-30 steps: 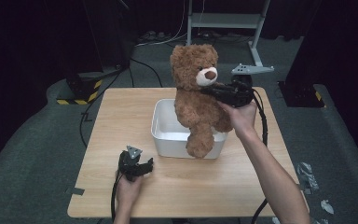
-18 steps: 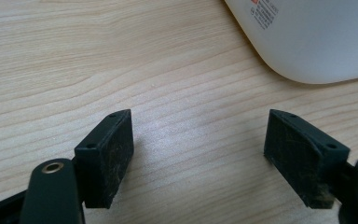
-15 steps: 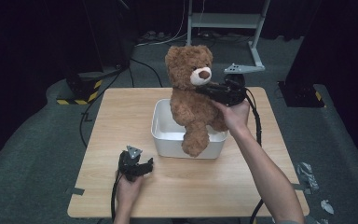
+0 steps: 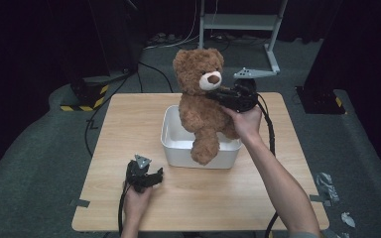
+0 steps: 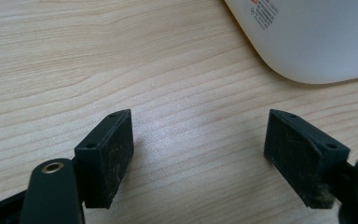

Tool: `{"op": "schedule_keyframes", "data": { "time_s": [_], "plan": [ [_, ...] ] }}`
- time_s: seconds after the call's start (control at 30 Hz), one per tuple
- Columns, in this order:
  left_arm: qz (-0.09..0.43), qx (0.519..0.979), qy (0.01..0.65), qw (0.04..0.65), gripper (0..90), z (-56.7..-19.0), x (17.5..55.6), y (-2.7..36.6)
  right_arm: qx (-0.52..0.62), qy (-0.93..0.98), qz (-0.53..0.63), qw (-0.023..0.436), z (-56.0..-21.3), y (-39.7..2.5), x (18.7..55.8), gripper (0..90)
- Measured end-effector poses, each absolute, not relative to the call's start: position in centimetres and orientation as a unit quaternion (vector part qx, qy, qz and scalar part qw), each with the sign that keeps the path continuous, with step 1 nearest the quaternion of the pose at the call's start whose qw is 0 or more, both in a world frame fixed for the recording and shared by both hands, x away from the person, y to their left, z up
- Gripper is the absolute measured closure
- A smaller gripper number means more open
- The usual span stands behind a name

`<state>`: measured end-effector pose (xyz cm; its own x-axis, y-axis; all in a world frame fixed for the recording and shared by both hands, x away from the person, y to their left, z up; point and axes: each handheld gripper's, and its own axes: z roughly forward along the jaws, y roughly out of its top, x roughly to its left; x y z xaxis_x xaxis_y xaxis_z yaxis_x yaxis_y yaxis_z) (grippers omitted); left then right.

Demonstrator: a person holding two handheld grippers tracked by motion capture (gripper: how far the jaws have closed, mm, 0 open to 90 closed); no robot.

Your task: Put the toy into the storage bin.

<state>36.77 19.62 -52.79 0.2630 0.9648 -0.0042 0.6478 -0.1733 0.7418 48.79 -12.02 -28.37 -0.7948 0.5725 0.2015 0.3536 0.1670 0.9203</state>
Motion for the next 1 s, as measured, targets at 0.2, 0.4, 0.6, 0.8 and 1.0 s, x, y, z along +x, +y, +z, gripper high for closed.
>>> {"op": "schedule_keyframes", "data": {
  "time_s": [0.2,0.4,0.6,0.8,1.0],
  "plan": [
    [0.245,0.726,0.556,0.324,23.9,-52.8,36.8,19.6,0.307,0.761,0.562,0.100,-28.8,-11.3,49.2,81.4],
    [0.245,0.726,0.556,0.323,23.9,-52.8,36.8,19.6,0.309,0.763,0.559,0.101,-29.2,-10.9,49.3,81.4],
    [0.245,0.726,0.556,0.323,23.9,-52.8,36.8,19.6,0.313,0.764,0.556,0.100,-29.6,-10.6,49.5,81.4],
    [0.244,0.726,0.555,0.324,23.9,-52.8,36.8,19.6,0.314,0.764,0.554,0.102,-30.0,-10.4,49.6,81.3],
    [0.245,0.726,0.556,0.323,23.9,-52.8,36.8,19.6,0.316,0.765,0.551,0.104,-30.2,-10.2,49.7,81.3]
  ]
}}
